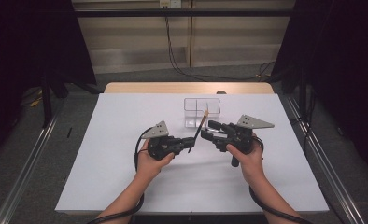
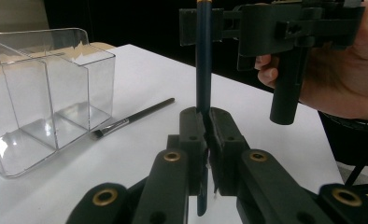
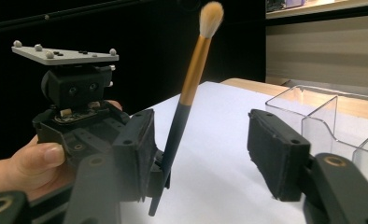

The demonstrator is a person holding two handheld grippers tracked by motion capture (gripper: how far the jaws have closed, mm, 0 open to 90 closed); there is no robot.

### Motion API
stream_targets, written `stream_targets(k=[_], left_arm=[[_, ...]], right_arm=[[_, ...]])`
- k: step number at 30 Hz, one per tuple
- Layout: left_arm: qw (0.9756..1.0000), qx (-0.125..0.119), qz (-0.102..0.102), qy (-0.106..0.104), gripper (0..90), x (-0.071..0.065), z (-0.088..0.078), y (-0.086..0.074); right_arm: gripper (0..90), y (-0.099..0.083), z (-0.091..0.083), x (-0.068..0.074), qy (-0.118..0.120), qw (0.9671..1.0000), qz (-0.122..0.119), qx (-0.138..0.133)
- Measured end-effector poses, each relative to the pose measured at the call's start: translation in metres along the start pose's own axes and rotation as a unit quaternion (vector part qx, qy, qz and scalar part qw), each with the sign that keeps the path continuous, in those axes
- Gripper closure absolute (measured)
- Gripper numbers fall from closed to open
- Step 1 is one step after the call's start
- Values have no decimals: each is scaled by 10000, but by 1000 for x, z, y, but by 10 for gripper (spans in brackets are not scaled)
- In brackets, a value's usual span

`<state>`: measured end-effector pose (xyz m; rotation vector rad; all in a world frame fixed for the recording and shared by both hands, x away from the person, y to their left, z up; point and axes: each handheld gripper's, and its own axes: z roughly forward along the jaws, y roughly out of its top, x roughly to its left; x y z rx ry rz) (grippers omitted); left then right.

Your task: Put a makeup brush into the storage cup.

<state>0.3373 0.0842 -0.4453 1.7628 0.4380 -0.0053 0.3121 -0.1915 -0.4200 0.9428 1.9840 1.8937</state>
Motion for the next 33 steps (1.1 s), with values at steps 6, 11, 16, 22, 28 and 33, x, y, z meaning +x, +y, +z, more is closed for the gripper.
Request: stream_targets(k=[6,11,16,22,28,33], left_arm=[[10000,-1,-2,6,846,0,0,-1],[10000,-1,0,-9,846,0,1,-1],[10000,-5,-7,-11,846,-1,2,-1],[10000,-29,3,-7,846,0,1,-1],[10000,-4,47,-9,844,0,2,-2],[9999,-17,67,-90,838,2,1,-2]], right_arm=[[516,3,4,1,139,9998,134,-24],[573,3,8,3,67,9999,84,-49],[653,1,13,5,129,9999,-43,48],[750,1,16,6,208,9997,17,142],[830,0,19,7,403,9990,110,144],[840,2,22,9,477,9987,7,192]])
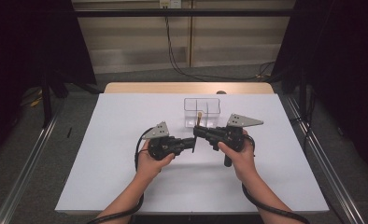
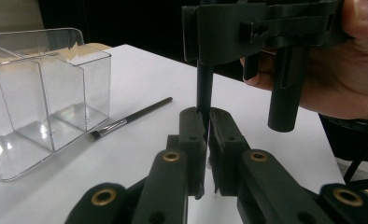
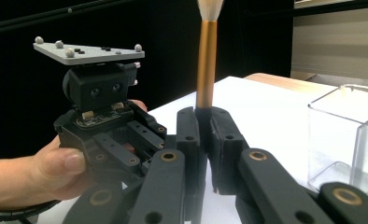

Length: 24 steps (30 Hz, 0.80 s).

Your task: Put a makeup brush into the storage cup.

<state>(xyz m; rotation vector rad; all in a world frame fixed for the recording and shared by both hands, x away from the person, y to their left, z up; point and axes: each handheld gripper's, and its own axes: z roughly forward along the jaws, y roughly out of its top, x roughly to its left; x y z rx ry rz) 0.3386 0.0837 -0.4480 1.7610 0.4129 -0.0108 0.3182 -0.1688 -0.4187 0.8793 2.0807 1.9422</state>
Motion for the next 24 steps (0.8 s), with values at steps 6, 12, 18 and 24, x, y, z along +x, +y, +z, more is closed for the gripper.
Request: stream_targets(k=[6,12,18,24], left_arm=[[10000,-16,-26,-19,768,1,-2,0],[9999,-85,-76,-2,674,3,-4,0],[9998,-214,15,10,565,3,-4,0],[9995,-267,105,88,395,3,-3,0]], right_arm=[[840,2,0,1,-9,10000,-78,37],[840,4,0,0,-42,9999,-141,50],[840,5,-1,-1,-36,9998,-191,55],[841,6,-2,-2,-41,9997,-211,94]])
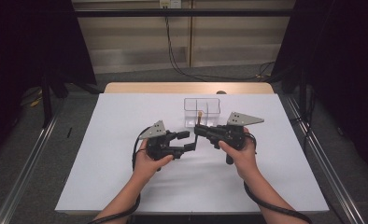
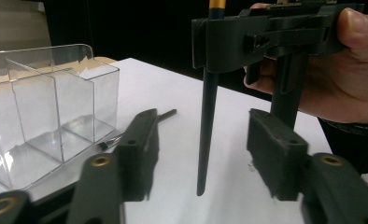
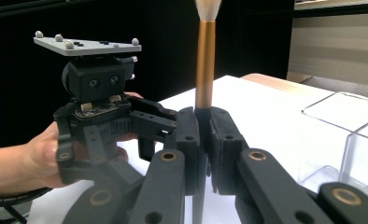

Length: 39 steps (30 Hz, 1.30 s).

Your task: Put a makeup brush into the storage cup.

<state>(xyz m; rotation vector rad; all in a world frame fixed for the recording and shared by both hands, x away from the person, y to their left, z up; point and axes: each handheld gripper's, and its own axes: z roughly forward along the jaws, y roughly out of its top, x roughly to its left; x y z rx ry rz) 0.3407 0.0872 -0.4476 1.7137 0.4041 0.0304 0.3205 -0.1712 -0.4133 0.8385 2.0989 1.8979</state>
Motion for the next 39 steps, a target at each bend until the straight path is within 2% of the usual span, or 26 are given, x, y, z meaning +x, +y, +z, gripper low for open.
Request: stream_targets(k=[3,5,11,13,15,20,25,29,33,39], left_arm=[[10000,-50,49,23,290,-1,1,0],[9999,-72,77,20,269,-1,1,0],[9998,-126,51,133,118,2,1,0],[9998,-141,69,156,106,2,0,0],[9996,-104,178,208,96,2,-1,0],[9995,-69,159,246,49,4,-1,-2],[9994,-56,242,247,26,5,-5,-1],[9988,61,416,231,0,6,-8,-2],[9992,98,289,253,0,7,-9,-2],[9992,95,307,224,0,8,-13,-1]], right_arm=[[840,1,0,0,7,10000,-2,4],[840,1,0,0,-14,10000,-32,14],[840,2,-1,-2,-37,10000,-49,-4],[840,3,-1,-2,-43,10000,-61,-12],[840,3,-1,-4,-82,9999,-65,1],[840,3,-1,-6,-112,9999,-70,14],[840,4,-1,-7,-108,9999,-93,28],[840,6,-1,-9,-140,9999,-97,25],[840,7,-1,-12,-179,9998,-116,31],[839,12,-1,-16,-271,9995,-166,41]])
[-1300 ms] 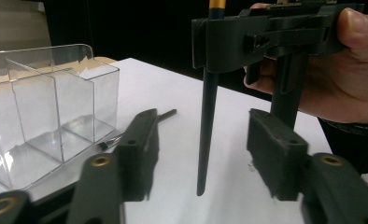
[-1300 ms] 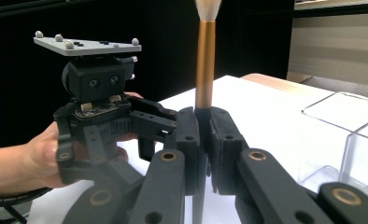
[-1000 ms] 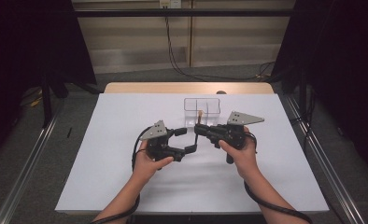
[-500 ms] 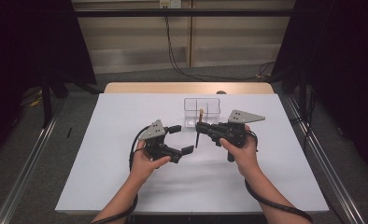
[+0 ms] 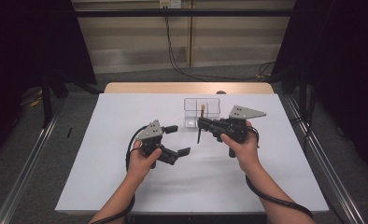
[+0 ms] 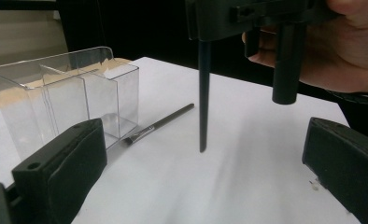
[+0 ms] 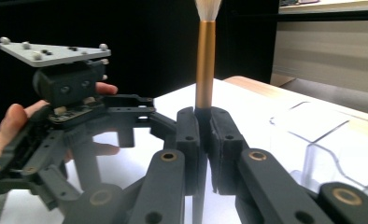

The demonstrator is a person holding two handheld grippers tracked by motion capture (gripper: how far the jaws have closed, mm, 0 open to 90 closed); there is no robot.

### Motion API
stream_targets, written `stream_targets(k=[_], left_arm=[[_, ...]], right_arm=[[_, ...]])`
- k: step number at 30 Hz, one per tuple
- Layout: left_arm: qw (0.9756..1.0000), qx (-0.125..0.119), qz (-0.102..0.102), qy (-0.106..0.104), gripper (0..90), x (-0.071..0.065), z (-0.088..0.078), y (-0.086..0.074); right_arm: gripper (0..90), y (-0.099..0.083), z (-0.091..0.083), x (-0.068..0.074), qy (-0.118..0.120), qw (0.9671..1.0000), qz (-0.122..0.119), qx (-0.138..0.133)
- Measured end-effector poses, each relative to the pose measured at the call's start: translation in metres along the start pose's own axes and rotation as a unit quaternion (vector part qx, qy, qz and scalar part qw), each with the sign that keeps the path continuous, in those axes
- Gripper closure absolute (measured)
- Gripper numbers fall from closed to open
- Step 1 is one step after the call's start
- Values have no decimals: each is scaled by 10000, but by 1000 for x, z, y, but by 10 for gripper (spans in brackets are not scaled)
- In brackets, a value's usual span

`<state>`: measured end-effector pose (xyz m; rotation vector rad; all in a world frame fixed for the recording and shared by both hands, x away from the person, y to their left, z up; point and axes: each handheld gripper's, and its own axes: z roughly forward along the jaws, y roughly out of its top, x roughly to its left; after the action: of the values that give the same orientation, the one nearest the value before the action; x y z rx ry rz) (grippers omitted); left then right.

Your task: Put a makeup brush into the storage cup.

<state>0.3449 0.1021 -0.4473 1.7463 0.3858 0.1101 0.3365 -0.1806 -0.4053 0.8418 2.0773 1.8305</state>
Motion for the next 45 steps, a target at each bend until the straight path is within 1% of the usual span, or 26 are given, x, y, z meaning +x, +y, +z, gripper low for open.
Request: stream_targets(k=[7,9,13,17,20,26,32,38,42,45], left_arm=[[10000,-9,-46,77,0,6,-9,0],[10000,51,6,66,0,5,-11,0],[10000,42,-6,58,0,4,-15,0],[10000,76,28,52,0,4,-18,0],[9999,106,74,85,0,6,-23,0],[9999,47,-7,141,0,9,-32,-2],[9997,76,8,218,0,10,-42,-4],[9996,77,1,280,0,11,-49,-6],[9995,98,33,313,0,11,-54,-6],[9994,87,16,344,0,11,-56,-7]], right_arm=[[840,4,-2,-7,-83,10000,18,-20],[839,5,-2,-9,-92,9999,14,-40],[839,7,-2,-12,-139,9999,6,-33],[839,7,-2,-14,-148,9999,1,-29],[840,7,-2,-16,-166,9998,28,-44],[840,8,-1,-21,-211,9997,46,-64],[840,11,0,-24,-228,9997,42,-65],[840,16,1,-28,-279,9996,-11,-58],[840,16,1,-31,-294,9996,8,-54],[839,16,1,-34,-345,9994,27,-48]])
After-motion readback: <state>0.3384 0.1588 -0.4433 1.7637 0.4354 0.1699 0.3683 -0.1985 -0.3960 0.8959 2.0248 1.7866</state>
